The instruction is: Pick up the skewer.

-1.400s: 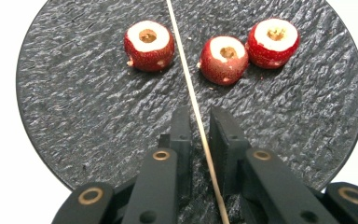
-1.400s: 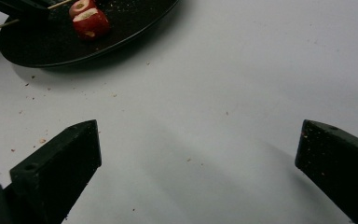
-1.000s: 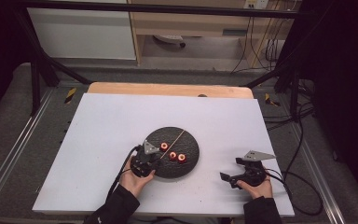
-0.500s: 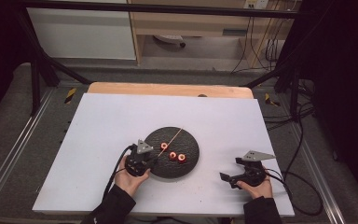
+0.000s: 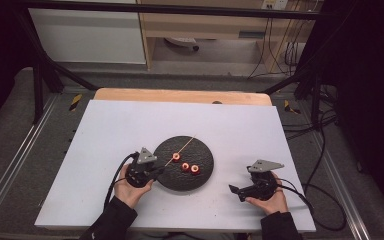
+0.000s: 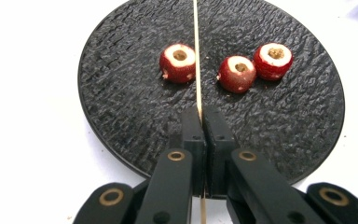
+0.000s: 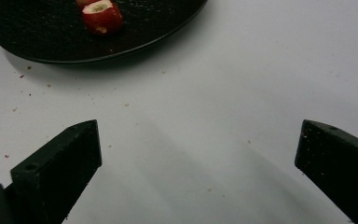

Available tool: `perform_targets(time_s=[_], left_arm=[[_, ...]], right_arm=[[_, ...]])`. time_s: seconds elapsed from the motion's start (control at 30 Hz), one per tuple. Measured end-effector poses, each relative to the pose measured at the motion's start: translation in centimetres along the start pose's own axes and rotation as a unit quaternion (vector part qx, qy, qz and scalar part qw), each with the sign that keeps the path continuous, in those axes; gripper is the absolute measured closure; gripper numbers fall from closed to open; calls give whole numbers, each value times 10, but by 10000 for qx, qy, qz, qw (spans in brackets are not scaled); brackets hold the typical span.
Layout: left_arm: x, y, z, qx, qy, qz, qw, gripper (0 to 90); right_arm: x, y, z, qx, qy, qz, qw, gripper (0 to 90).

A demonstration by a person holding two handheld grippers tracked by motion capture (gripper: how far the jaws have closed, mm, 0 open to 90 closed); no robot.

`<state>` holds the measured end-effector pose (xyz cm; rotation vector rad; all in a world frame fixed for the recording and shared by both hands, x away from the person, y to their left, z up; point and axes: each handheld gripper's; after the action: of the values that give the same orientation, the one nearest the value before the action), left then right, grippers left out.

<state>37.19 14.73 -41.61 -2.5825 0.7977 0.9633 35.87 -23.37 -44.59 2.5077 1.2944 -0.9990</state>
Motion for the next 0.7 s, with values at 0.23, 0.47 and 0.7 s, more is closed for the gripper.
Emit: perform_targets(time_s=[0.23, 0.47, 0.7], left_arm=[[-3, 1, -1, 200, 18, 75, 9998, 884], [-5, 8, -5, 408, 34, 205, 9990, 884], [-4, 21, -13, 709, 15, 351, 9969, 885]], right_arm=[[10, -11, -14, -398, -188, 6, 9990, 21], [20, -25, -29, -819, -347, 45, 9960, 31], [27, -36, -42, -1237, -479, 74, 9911, 54]])
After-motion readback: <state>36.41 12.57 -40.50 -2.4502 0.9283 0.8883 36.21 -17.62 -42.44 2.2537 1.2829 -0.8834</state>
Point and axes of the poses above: each handheld gripper's, and its own axes: x roughly forward along the jaws, z roughly out of its underside, y roughly to its right, and after that the axes turned 10 degrees about -z, right-handed
